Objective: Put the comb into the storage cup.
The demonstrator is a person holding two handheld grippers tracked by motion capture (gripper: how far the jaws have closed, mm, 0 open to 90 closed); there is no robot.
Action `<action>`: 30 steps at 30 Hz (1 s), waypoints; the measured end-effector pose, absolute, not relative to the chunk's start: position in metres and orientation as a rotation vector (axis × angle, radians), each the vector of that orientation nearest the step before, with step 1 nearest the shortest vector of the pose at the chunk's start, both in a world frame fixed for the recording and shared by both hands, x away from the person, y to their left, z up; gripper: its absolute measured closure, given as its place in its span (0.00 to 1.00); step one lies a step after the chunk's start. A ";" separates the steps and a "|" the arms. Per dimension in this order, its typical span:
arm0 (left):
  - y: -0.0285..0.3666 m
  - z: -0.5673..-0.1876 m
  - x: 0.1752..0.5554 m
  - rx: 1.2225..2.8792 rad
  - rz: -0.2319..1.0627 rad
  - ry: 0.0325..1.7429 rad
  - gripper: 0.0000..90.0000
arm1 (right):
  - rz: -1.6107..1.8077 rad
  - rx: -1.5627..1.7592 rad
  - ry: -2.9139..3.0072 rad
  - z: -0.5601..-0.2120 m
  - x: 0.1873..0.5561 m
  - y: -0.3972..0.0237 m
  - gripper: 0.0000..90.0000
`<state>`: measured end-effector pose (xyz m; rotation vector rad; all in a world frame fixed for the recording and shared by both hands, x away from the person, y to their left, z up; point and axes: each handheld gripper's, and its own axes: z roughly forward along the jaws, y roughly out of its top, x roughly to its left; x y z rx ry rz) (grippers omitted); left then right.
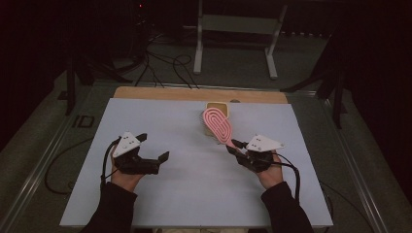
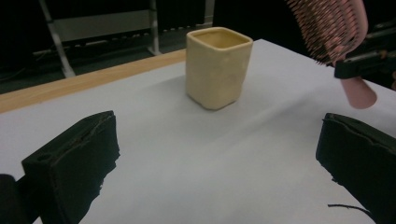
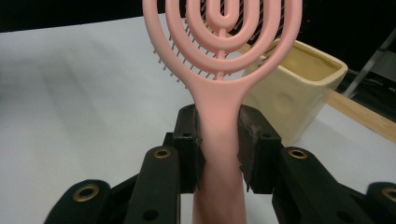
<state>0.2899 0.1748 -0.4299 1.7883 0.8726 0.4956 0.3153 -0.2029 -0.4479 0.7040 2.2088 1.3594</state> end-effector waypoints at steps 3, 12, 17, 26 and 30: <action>0.169 -0.428 0.292 1.787 0.488 0.861 0.00 | 1.364 0.707 2.206 -0.449 0.316 -0.201 0.78; 0.156 -0.426 0.296 1.788 0.461 0.841 0.00 | 1.366 0.709 2.214 -0.451 0.317 -0.196 0.78; 0.149 -0.424 0.299 1.787 0.454 0.834 0.00 | 1.367 0.707 2.213 -0.452 0.317 -0.195 0.78; 0.136 -0.421 0.305 1.790 0.443 0.817 0.00 | 1.366 0.717 2.217 -0.454 0.317 -0.192 0.78; 0.132 -0.418 0.306 1.788 0.441 0.811 0.00 | 1.364 0.717 2.216 -0.455 0.317 -0.190 0.78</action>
